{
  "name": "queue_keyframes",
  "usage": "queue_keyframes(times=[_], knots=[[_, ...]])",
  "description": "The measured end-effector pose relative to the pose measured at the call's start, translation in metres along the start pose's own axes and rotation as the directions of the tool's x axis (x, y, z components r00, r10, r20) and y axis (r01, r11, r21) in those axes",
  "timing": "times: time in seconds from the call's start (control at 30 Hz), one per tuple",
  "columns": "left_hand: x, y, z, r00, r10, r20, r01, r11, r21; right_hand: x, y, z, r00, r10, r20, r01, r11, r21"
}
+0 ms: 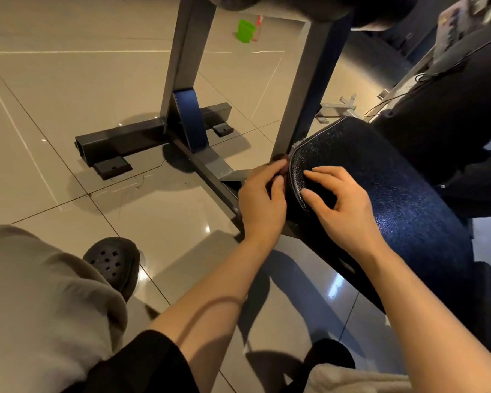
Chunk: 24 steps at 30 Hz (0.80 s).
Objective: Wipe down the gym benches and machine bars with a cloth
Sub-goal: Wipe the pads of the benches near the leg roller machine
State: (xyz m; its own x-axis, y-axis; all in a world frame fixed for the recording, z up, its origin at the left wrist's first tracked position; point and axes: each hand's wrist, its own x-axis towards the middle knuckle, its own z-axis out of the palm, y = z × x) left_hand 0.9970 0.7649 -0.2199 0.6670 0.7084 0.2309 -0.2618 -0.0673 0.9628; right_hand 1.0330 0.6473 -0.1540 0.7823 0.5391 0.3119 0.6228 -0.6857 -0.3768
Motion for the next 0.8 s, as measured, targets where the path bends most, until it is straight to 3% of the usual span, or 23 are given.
queue_keyframes(times=[0.17,0.37,0.5,0.63,0.8], knots=[[-0.005,0.001,-0.003,0.988,0.151,0.041,-0.152,0.988,0.023,0.005,-0.002,0.001,1.0,0.016,0.023,-0.017,1.0,0.013],[0.038,-0.002,-0.003,0.972,-0.131,0.196,0.109,0.987,0.12,0.007,-0.004,0.007,0.999,0.036,-0.026,-0.036,0.999,0.001],[0.021,0.0,-0.005,0.989,-0.026,0.146,0.028,0.999,-0.015,0.006,-0.004,0.011,0.998,0.025,-0.06,-0.025,1.0,0.0],[0.048,0.008,0.004,0.961,0.088,0.261,-0.092,0.996,0.003,0.008,0.001,0.012,0.999,0.013,-0.05,-0.012,1.0,0.013],[0.066,-0.008,0.007,0.945,-0.104,0.311,0.087,0.994,0.066,0.007,0.002,0.012,0.998,0.023,-0.054,-0.021,0.999,0.037]])
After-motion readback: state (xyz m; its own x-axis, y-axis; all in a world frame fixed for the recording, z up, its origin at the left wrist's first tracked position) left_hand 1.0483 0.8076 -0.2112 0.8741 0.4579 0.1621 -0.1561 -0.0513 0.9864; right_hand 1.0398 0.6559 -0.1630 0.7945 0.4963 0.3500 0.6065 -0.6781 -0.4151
